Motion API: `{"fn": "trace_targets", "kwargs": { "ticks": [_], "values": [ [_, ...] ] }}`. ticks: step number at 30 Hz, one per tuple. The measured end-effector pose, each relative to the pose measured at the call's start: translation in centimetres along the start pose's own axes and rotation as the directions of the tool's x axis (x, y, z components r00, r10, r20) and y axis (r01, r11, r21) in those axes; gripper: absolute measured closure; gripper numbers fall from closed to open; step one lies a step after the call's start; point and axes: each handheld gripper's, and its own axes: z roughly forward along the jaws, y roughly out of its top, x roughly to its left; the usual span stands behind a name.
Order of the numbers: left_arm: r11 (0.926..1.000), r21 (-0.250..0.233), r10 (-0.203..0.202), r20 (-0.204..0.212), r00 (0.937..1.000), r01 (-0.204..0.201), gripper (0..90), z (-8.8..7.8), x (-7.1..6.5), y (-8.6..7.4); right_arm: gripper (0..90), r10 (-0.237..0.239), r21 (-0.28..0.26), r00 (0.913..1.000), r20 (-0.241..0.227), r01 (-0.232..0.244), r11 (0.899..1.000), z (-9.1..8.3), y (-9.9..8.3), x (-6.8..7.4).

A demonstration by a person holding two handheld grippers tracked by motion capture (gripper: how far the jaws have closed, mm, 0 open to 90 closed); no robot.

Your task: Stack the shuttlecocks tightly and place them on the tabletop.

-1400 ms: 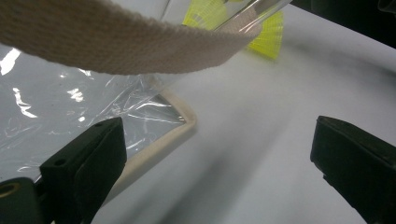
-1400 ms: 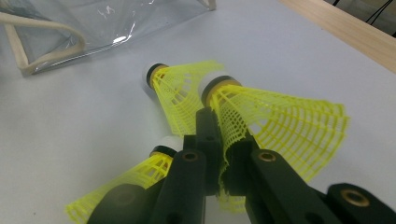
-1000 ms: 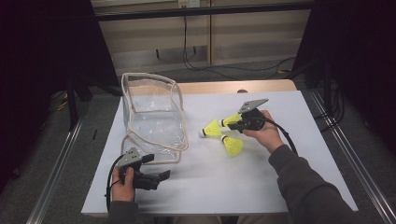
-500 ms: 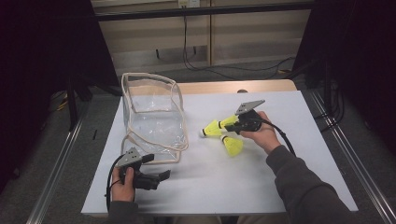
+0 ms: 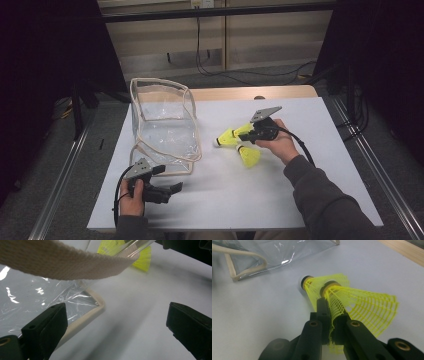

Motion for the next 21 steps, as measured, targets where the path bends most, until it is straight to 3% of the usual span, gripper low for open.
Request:
{"fn": "trace_targets", "kwargs": {
  "ticks": [21],
  "values": [
    [1.0000, 0.002, -0.001, 0.001, 1.0000, 0.001, 3.6, 0.10, 0.01, -0.03, 87.0, -0.009, 0.021, 0.9995, -0.030, 0.009, 1.000, 1.04, -0.07, -0.14]
  ]
}}
